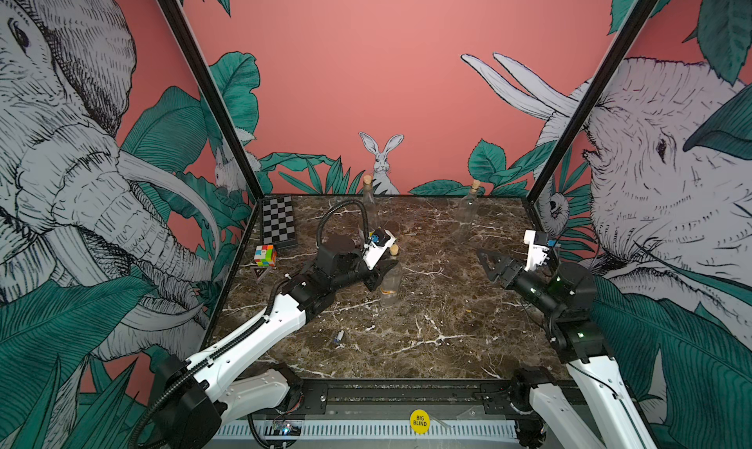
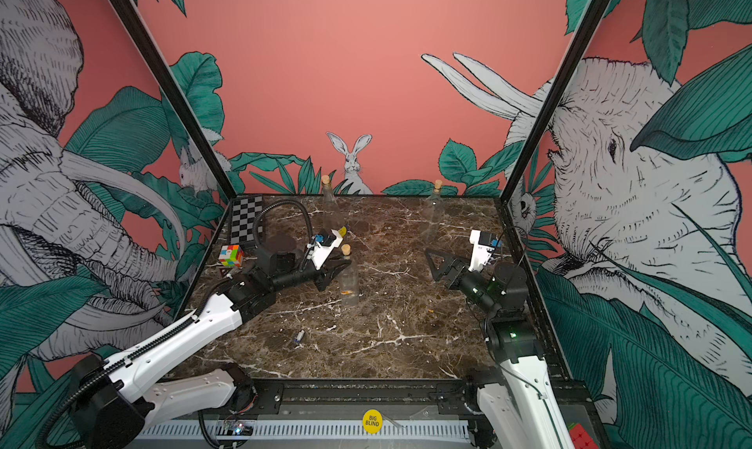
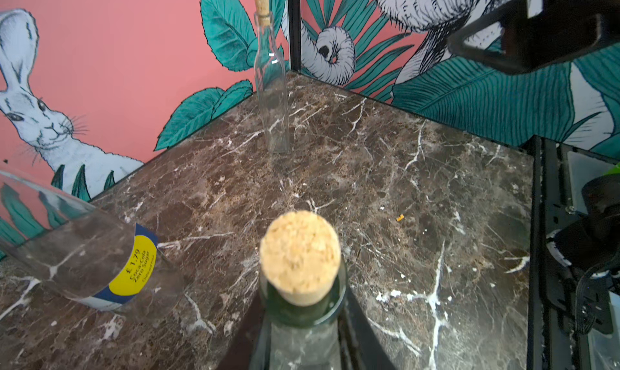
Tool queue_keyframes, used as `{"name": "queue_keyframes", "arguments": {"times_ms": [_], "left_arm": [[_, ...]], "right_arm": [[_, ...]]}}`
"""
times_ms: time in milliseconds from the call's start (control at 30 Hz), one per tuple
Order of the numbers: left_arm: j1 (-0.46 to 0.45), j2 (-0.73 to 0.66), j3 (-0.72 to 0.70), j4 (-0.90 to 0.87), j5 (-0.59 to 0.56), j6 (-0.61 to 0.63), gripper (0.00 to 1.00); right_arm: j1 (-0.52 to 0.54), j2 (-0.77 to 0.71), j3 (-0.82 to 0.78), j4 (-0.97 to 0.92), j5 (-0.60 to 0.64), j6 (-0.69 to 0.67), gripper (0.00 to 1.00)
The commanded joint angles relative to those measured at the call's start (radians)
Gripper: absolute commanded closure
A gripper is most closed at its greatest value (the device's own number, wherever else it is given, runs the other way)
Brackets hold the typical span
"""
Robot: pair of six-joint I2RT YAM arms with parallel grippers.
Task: Remove the label from the bottle
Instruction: Place the bottle at the center of the board.
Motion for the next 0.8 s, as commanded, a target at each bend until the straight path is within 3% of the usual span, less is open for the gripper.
{"name": "queue_keyframes", "arguments": {"times_ms": [0, 433, 500, 567, 667, 767], "left_arm": [[-0.001, -0.035, -0.018, 0.131, -0.018, 0.016, 1.0], [-0.001, -0.068, -0.114, 0.233, -0.054, -0.025, 1.0], [-0.001, -0.078, -0.116, 0.219, -0.056, -0.021, 0.86], [-0.001, -0.087, -0.114, 0.198, -0.057, -0.012, 0.57], [-0.001, -0.098, -0.115, 0.184, -0.056, -0.006, 0.38], [-0.001, -0.098, -0.114, 0.175, -0.043, -0.002, 0.29]], "right_arm": [[0.004, -0.008, 0.042, 0.011, -0.003, -0.001, 0.12], [0.004, -0.001, 0.054, -0.005, 0.009, 0.002, 0.13], [0.004, 0.004, 0.058, -0.003, 0.008, 0.004, 0.13], [0.003, 0.008, 0.059, -0.001, 0.008, 0.005, 0.13], [0.004, 0.011, 0.056, 0.004, 0.008, 0.01, 0.13], [0.003, 0.014, 0.053, 0.009, 0.006, 0.016, 0.13]]}}
